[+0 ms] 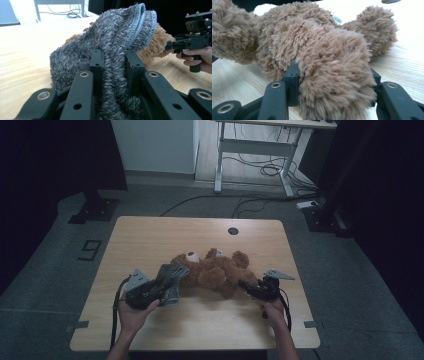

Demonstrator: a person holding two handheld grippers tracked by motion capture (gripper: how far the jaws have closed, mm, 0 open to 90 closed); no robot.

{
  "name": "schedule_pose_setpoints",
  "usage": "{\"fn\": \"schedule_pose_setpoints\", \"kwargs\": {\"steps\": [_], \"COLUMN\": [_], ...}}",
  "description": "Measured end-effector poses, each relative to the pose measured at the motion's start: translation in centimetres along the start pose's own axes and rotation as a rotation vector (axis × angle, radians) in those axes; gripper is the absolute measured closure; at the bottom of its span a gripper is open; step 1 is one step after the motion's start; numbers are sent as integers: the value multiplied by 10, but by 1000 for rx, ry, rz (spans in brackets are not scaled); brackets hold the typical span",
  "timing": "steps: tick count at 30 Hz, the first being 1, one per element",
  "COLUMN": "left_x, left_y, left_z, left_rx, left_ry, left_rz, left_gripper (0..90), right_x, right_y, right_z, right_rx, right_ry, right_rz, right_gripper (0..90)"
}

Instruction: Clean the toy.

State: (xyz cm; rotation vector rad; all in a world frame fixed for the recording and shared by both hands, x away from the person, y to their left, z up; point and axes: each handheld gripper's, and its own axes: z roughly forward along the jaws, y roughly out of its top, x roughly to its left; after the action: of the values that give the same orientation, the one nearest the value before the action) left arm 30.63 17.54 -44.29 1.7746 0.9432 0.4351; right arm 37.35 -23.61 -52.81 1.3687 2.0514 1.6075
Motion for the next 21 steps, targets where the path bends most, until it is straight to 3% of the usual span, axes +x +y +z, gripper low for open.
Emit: {"fn": "schedule_pose_setpoints", "kwargs": {"steps": [5,11,16,19,21], "left_x": [-4,-13,-19,-18,-14], "left_y": [16,32,27,21,15], "left_z": [19,69,110,113,107], "left_rx": [22,87,166,167,155], "left_ry": [-19,-26,-9,-2,-16], "left_rz": [17,43,63,61,45], "left_gripper": [710,710,710,715,718], "right_x": [-2,-4,-7,-8,-11], "right_y": [1,5,5,4,3], "right_z": [1,5,7,6,6], "right_rx": [0,-1,-2,1,5], "right_ry": [3,-1,2,1,25], "right_rz": [1,-9,-2,-6,-2], "right_gripper": [481,490,495,500,507]}}
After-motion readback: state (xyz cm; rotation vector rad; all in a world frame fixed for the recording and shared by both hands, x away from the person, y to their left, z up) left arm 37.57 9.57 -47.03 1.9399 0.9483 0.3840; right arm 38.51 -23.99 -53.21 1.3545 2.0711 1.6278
